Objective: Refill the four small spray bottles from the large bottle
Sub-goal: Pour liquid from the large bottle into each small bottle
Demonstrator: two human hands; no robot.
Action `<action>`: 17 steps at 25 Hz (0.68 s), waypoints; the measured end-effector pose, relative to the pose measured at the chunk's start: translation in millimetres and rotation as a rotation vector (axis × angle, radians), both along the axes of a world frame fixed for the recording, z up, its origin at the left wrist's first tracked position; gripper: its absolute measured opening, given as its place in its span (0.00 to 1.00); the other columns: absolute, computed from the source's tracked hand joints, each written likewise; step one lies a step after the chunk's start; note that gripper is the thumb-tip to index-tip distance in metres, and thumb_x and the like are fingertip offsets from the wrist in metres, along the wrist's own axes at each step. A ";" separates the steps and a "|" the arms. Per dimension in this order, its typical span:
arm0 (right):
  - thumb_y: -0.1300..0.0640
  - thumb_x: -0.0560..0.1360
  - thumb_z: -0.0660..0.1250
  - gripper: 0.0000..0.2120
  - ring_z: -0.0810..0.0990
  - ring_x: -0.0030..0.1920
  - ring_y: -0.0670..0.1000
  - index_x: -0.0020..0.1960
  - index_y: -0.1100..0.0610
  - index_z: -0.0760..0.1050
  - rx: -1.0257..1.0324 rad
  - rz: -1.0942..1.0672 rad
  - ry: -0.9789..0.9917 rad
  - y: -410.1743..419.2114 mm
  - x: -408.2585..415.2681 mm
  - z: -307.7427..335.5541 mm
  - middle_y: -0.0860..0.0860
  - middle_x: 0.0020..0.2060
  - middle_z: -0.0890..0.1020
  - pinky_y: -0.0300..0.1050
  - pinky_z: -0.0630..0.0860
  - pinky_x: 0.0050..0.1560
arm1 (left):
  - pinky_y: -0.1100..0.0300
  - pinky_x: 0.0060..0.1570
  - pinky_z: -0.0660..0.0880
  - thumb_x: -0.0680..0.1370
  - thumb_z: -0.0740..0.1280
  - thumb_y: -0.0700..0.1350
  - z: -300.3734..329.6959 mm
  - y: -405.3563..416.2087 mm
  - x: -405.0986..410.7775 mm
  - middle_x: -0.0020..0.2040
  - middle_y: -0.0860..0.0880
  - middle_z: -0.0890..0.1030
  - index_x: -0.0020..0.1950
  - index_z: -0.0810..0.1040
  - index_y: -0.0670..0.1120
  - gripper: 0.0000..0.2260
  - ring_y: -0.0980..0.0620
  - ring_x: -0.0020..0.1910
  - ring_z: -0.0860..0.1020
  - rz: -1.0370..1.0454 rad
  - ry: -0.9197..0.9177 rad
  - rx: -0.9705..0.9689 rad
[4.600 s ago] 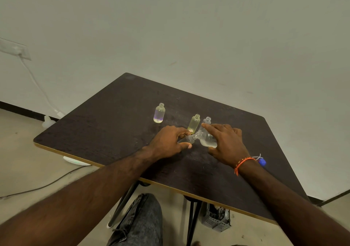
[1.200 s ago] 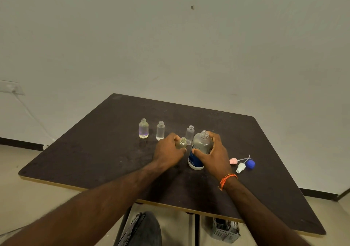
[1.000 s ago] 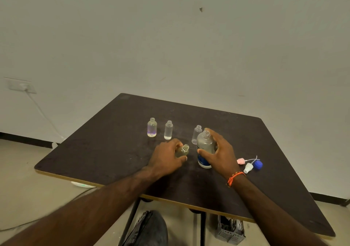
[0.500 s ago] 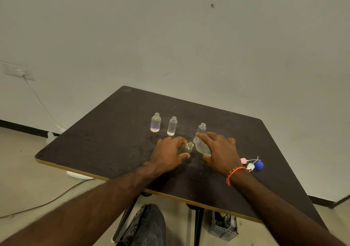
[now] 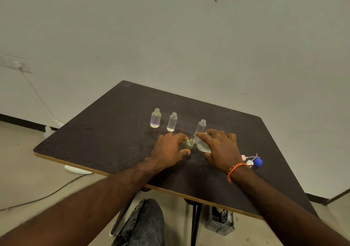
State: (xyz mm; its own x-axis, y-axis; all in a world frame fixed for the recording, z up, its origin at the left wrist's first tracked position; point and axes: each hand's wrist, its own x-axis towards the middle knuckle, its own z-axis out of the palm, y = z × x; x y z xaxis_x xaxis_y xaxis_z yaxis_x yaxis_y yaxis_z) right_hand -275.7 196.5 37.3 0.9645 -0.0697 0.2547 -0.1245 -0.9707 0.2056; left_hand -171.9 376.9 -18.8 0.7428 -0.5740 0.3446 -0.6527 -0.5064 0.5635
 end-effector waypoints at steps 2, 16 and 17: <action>0.48 0.72 0.73 0.33 0.72 0.66 0.56 0.74 0.40 0.65 -0.029 0.003 -0.003 0.8 0.1 1.5 0.50 0.69 0.73 0.59 0.65 0.63 | 0.48 0.63 0.76 0.74 0.77 0.58 0.2 -0.2 -1.0 0.57 0.53 0.85 0.66 0.80 0.52 0.23 0.53 0.57 0.80 -0.004 -0.011 0.008; 0.51 0.67 0.77 0.35 0.75 0.63 0.58 0.71 0.40 0.69 -0.127 -0.011 0.001 4.9 2.4 7.2 0.52 0.65 0.76 0.60 0.68 0.60 | 0.48 0.64 0.75 0.75 0.76 0.59 -0.8 -0.7 -0.4 0.58 0.53 0.85 0.68 0.79 0.52 0.24 0.54 0.58 0.80 -0.005 -0.020 0.004; 0.51 0.67 0.77 0.35 0.74 0.63 0.58 0.71 0.40 0.69 -0.130 -0.012 0.002 4.8 2.2 7.3 0.52 0.65 0.76 0.60 0.67 0.60 | 0.48 0.64 0.75 0.75 0.76 0.59 -0.8 -0.5 -0.1 0.58 0.53 0.85 0.68 0.79 0.52 0.24 0.54 0.57 0.80 -0.005 -0.022 0.004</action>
